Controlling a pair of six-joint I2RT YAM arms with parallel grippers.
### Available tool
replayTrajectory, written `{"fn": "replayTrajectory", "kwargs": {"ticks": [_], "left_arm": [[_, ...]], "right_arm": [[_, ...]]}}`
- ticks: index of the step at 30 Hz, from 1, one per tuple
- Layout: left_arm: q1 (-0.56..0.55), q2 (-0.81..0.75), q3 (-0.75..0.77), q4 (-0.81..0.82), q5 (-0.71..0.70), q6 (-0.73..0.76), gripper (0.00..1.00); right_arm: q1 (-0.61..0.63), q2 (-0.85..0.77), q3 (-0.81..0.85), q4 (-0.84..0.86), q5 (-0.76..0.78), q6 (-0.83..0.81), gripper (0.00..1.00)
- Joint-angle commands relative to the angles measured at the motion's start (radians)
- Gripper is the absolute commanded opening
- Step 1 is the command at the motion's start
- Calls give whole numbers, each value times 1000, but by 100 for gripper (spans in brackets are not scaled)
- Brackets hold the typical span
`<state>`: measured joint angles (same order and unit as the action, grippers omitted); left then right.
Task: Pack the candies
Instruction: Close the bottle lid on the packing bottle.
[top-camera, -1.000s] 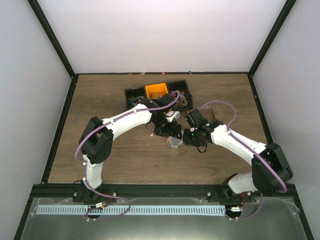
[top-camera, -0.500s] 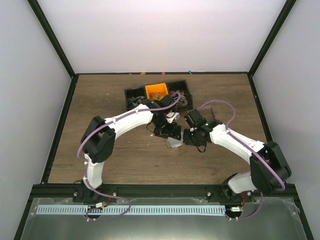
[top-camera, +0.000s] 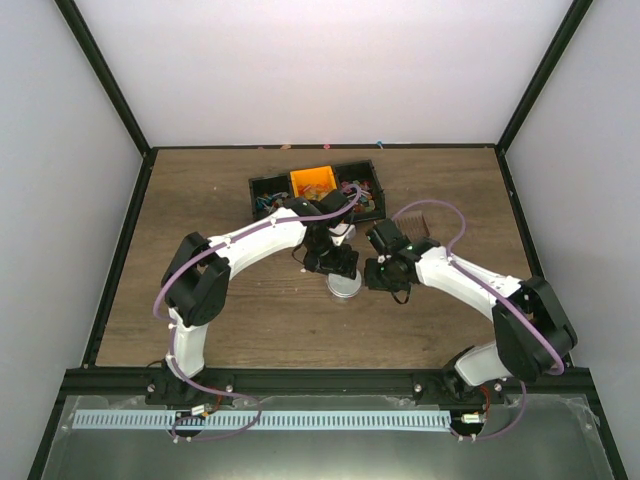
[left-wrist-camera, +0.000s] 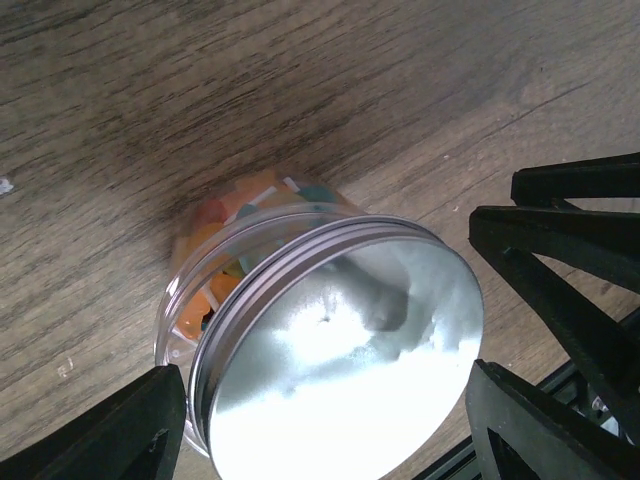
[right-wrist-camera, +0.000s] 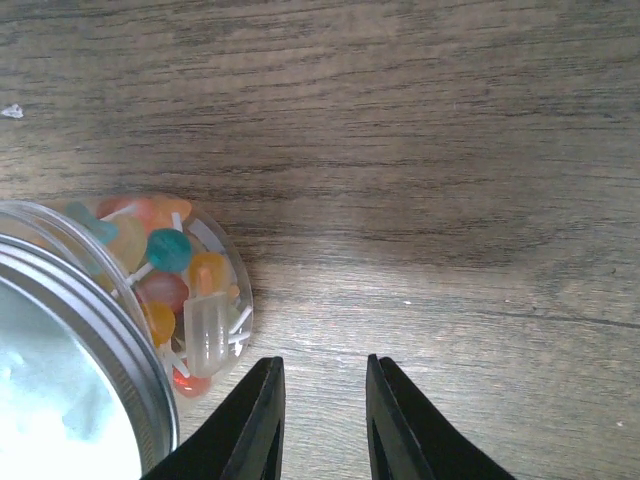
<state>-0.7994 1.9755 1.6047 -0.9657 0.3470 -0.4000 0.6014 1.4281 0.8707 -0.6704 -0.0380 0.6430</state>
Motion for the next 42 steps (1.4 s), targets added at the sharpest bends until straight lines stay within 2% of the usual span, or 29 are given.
{"fn": "replayTrajectory", "kwargs": {"ticks": [1,19,27,42], "left_arm": [[-4,-18,19,-40,-48,1,79],[-1,-38,44,-57,-88,11,79],[27,-85,-16,-50,-171,5,79],[75,-101,-131,6,-155,18,79]], "right_arm": [[-5,6,54,11,-10,-11,24],[-5,-65,7,-19,-56,46,24],[-5,-87,-21,14,-92,68,26],[-5,-89,-17,9,-114,85,27]]}}
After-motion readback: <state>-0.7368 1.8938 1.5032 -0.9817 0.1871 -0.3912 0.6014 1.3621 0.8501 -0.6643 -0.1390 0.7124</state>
